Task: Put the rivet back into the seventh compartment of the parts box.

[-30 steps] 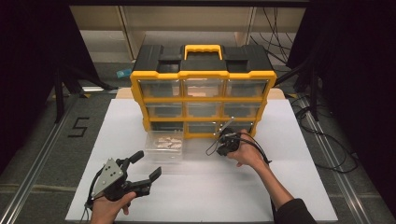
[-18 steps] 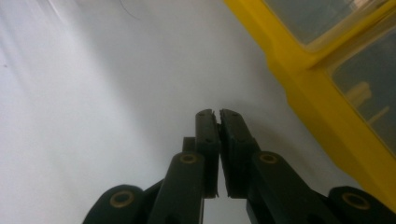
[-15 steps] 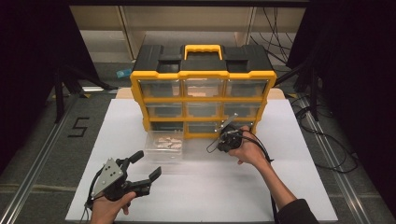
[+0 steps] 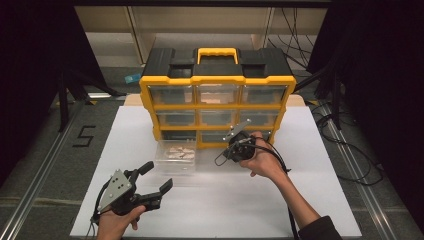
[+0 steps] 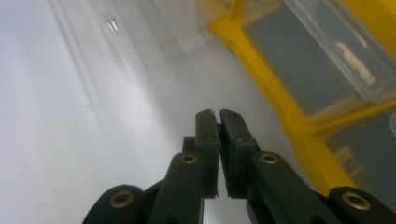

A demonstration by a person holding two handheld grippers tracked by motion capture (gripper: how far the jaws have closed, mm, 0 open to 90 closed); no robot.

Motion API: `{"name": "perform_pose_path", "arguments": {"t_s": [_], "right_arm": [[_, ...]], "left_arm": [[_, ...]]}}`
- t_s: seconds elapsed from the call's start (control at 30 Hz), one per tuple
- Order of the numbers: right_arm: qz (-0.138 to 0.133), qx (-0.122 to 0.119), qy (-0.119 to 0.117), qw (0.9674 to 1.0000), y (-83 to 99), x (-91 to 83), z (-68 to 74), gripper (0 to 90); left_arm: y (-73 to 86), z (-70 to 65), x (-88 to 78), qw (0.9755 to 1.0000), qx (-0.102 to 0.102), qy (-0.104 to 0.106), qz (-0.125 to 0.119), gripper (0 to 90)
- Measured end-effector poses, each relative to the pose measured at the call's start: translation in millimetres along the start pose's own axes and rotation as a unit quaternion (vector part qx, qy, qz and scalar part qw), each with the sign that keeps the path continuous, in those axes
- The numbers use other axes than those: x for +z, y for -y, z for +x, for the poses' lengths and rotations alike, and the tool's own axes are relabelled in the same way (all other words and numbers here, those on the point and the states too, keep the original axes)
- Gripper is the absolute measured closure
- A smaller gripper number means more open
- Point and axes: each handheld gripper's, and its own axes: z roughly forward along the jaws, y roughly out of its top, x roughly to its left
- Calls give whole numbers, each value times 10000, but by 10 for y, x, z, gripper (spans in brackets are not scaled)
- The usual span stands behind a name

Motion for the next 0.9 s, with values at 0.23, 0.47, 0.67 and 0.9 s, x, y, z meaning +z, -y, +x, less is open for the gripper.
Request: {"name": "perform_pose_path", "arguments": {"t_s": [0.23, 0.47, 0.67, 0.9], "right_arm": [[-121, -34, -82, 9999, -83, -69, 100, 863], [-253, -213, -80, 9994, -208, -126, 209, 863], [-381, -309, -109, 9987, -312, -146, 254, 863], [-534, -276, -133, 9981, -416, -162, 268, 863]], "left_arm": [[1, -2, 0, 10000, 4, -1, 3, 180], [4, -2, 3, 10000, 8, -7, 9, 180], [7, -2, 7, 10000, 6, -13, 20, 180], [9, -1, 8, 10000, -3, -23, 30, 180]]}}
